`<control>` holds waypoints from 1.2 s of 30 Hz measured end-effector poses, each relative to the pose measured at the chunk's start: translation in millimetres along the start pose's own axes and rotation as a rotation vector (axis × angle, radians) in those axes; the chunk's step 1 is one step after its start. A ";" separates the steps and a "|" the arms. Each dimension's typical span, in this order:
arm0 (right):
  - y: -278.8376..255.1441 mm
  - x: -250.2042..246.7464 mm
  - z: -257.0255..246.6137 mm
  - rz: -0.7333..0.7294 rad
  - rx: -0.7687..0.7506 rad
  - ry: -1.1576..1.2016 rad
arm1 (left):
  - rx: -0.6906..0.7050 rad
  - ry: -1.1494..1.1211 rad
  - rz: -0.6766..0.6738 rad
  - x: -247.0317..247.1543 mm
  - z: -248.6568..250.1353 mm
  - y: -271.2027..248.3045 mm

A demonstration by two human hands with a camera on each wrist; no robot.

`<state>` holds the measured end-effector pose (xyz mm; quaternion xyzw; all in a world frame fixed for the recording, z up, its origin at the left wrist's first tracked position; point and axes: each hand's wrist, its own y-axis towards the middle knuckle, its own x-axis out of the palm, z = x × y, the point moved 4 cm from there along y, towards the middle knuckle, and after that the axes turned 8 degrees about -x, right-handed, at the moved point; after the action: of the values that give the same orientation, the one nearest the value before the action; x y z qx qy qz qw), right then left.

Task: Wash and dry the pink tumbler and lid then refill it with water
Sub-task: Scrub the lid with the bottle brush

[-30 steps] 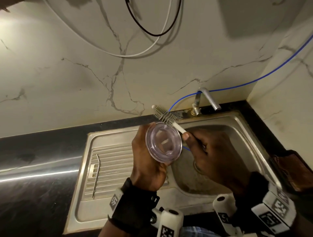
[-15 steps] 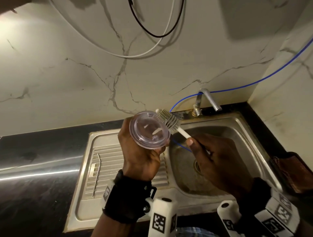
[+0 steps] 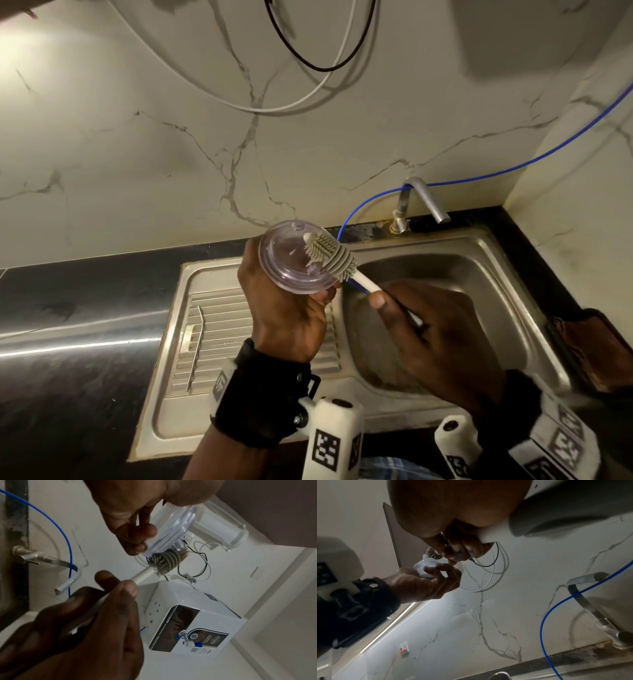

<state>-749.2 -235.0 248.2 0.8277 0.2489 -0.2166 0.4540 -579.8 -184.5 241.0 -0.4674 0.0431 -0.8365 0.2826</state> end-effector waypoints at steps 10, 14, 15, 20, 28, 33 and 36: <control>-8.6 6.3 7.4 -0.059 0.043 0.089 | 0.066 -0.072 -0.041 -9.7 4.0 6.0; -12.7 5.8 11.9 -0.092 0.026 0.084 | -0.080 -0.087 -0.023 -10.7 -9.4 9.8; -12.2 5.4 10.5 -0.092 0.008 0.070 | -0.118 -0.093 -0.016 -8.7 -15.0 9.3; -7.3 5.5 2.3 -0.090 -0.056 0.023 | -0.125 -0.036 0.064 -6.9 -33.1 9.3; -19.0 2.0 13.2 -0.148 0.043 0.000 | -0.020 -0.037 0.025 -19.2 -7.2 21.0; -11.8 7.9 2.8 -0.132 0.025 -0.029 | -0.067 0.106 0.134 -18.7 -22.0 21.2; -5.7 8.6 -1.4 -0.128 0.034 -0.039 | -0.079 0.224 0.185 -14.9 -18.8 20.5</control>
<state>-745.7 -229.2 240.1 0.8133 0.2885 -0.2655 0.4299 -580.0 -197.6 212.3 -0.3760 0.1499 -0.8515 0.3333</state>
